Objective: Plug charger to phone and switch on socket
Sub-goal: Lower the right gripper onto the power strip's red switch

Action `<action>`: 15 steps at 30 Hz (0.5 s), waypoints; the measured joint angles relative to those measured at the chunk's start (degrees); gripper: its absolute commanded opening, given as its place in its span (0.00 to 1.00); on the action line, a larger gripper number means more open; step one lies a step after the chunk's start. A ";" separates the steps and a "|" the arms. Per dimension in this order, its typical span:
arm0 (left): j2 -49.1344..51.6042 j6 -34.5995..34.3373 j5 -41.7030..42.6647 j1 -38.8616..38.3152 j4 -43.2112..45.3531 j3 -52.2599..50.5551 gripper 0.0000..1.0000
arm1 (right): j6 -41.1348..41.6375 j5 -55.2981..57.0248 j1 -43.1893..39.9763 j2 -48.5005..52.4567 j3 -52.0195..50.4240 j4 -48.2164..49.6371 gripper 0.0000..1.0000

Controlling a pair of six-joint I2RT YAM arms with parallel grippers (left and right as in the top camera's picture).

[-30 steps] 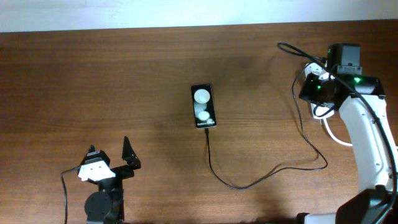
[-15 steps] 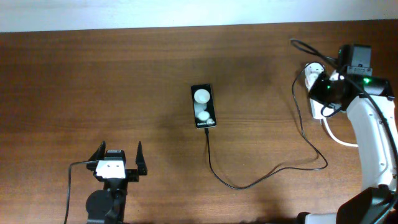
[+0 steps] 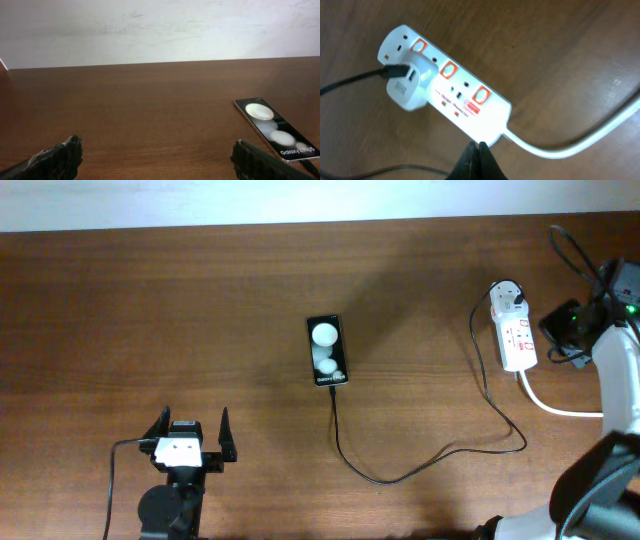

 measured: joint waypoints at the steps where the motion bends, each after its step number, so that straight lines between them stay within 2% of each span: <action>1: 0.00 0.00 0.00 0.00 -0.02 0.00 0.99 | 0.11 -0.24 0.00 1.25 0.00 1.16 0.04; 15: 0.00 0.00 0.00 0.00 -0.02 0.00 0.99 | 0.33 -2.36 0.00 14.47 0.04 16.61 0.04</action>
